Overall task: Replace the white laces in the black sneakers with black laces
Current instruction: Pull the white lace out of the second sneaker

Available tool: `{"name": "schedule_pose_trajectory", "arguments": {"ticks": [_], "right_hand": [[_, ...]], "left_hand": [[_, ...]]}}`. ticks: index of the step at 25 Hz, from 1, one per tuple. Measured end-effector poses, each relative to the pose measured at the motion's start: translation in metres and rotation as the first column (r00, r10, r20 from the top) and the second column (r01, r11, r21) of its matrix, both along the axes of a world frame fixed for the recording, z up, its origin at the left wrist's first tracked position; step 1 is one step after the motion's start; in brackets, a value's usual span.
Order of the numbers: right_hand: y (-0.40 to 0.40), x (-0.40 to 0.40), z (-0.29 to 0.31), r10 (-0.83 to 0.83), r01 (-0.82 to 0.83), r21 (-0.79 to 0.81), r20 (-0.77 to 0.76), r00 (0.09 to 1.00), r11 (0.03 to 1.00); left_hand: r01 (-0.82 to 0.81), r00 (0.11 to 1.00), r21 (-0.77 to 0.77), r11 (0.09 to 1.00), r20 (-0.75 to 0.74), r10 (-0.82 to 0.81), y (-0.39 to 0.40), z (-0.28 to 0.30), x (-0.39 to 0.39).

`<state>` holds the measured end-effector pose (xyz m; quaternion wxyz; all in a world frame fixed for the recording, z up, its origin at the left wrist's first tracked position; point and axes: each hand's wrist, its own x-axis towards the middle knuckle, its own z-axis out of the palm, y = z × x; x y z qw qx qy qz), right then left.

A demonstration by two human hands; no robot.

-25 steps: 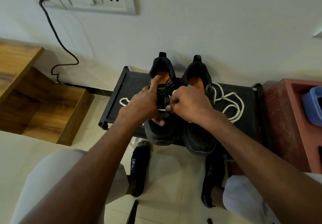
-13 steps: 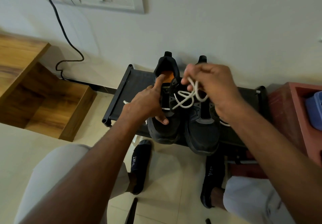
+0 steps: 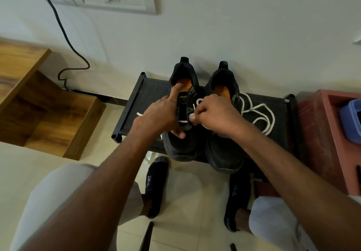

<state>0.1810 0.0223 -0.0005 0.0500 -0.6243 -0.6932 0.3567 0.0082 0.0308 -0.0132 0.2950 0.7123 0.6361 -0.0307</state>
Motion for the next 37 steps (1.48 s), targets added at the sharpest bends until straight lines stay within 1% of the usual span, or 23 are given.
{"name": "schedule_pose_trajectory", "arguments": {"ticks": [2, 3, 4, 5, 6, 7, 9, 11, 12, 14, 17, 20, 23, 25, 26, 28, 29, 30, 31, 32, 33, 35, 37], "right_hand": [[0.005, 0.007, 0.015, -0.245, 0.217, -0.116, -0.354, 0.902, 0.969], [0.008, 0.013, 0.026, -0.362, 0.323, -0.174, -0.584, 0.727, 0.930], [0.011, 0.021, 0.037, -0.433, 0.378, -0.273, -0.782, 0.448, 0.885], [0.013, 0.029, 0.047, -0.449, 0.367, -0.366, -0.877, 0.170, 0.855], [0.014, 0.034, 0.052, -0.436, 0.346, -0.404, -0.900, 0.016, 0.847], [0.014, 0.035, 0.052, -0.423, 0.368, -0.384, -0.906, 0.028, 0.847], [0.008, 0.027, 0.042, -0.367, 0.466, -0.134, -0.811, 0.456, 0.874], [0.002, 0.012, 0.021, -0.165, 0.266, 0.234, -0.376, 0.912, 0.935], [-0.002, 0.004, 0.011, -0.070, 0.109, 0.291, -0.141, 0.988, 0.951], [-0.007, -0.007, -0.005, 0.025, -0.064, 0.232, 0.167, 0.986, 0.971], [-0.011, -0.013, -0.006, 0.067, -0.112, 0.154, 0.270, 0.960, 0.982], [-0.009, -0.010, -0.005, 0.076, -0.106, 0.167, 0.178, 0.981, 0.980], [-0.002, -0.003, 0.003, -0.072, 0.081, 0.083, -0.106, 0.992, 0.993], [0.004, 0.006, 0.020, -0.330, 0.318, -0.111, -0.489, 0.807, 0.942], [0.006, 0.014, 0.031, -0.463, 0.369, -0.293, -0.688, 0.559, 0.882], [0.010, 0.033, 0.046, -0.562, 0.267, -0.536, -0.827, 0.026, 0.801], [0.011, 0.038, 0.046, -0.537, 0.261, -0.524, -0.844, -0.026, 0.811], [0.011, 0.038, 0.044, -0.497, 0.328, -0.440, -0.860, 0.113, 0.836], [0.008, 0.034, 0.039, -0.428, 0.407, -0.261, -0.811, 0.400, 0.875], [0.005, 0.027, 0.028, -0.323, 0.400, -0.016, -0.621, 0.714, 0.916], [0.002, 0.018, 0.018, -0.194, 0.270, 0.184, -0.350, 0.916, 0.945], [-0.006, 0.000, -0.001, -0.014, -0.004, 0.239, 0.074, 0.997, 0.971], [-0.010, -0.009, -0.009, 0.056, -0.092, 0.154, 0.225, 0.973, 0.984]], "left_hand": [[-0.017, 1.000, -0.007, 1.000, 0.011, 0.017, 0.000, 0.000, 0.000], [-0.023, 1.000, -0.015, 1.000, 0.021, 0.024, 0.000, 0.001, -0.001], [-0.029, 0.999, -0.024, 0.999, 0.035, 0.030, 0.000, 0.001, -0.001], [-0.035, 0.998, -0.033, 0.999, 0.048, 0.036, -0.001, 0.001, -0.002], [-0.039, 0.998, -0.034, 0.999, 0.054, 0.041, -0.001, 0.001, -0.002], [-0.037, 0.998, -0.035, 0.999, 0.048, 0.039, 0.000, 0.001, -0.003], [-0.013, 1.000, -0.050, 0.999, 0.018, 0.014, 0.002, 0.003, -0.004], [0.017, 1.000, -0.082, 0.997, -0.014, -0.018, 0.007, 0.007, -0.007], [0.030, 0.999, -0.108, 0.994, -0.019, -0.033, 0.009, 0.009, -0.009], [0.044, 0.999, -0.151, 0.987, -0.009, -0.046, 0.012, 0.012, -0.014], [0.049, 0.999, -0.151, 0.987, 0.013, -0.048, 0.009, 0.013, -0.015], [0.039, 0.999, -0.102, 0.994, 0.007, -0.039, 0.006, 0.009, -0.010], [-0.005, 1.000, -0.082, 0.997, 0.014, 0.006, 0.005, 0.007, -0.007], [-0.016, 1.000, -0.075, 0.997, 0.015, 0.017, 0.003, 0.007, -0.006], [-0.017, 1.000, -0.074, 0.997, 0.019, 0.018, 0.003, 0.007, -0.006], [-0.018, 1.000, -0.077, 0.997, 0.024, 0.020, 0.002, 0.005, -0.006], [-0.018, 1.000, -0.076, 0.997, 0.020, 0.020, 0.003, 0.005, -0.007], [-0.014, 1.000, -0.073, 0.997, 0.016, 0.016, 0.004, 0.004, -0.008], [-0.006, 1.000, -0.069, 0.998, 0.012, 0.007, 0.004, 0.004, -0.008], [0.003, 1.000, -0.062, 0.998, 0.006, -0.003, 0.005, 0.003, -0.008], [0.011, 1.000, -0.054, 0.998, -0.001, -0.011, 0.005, 0.003, -0.007], [0.022, 1.000, -0.044, 0.999, -0.009, -0.022, 0.006, 0.002, -0.007], [0.036, 0.999, -0.039, 0.999, -0.002, -0.037, 0.008, 0.001, -0.008]]}}
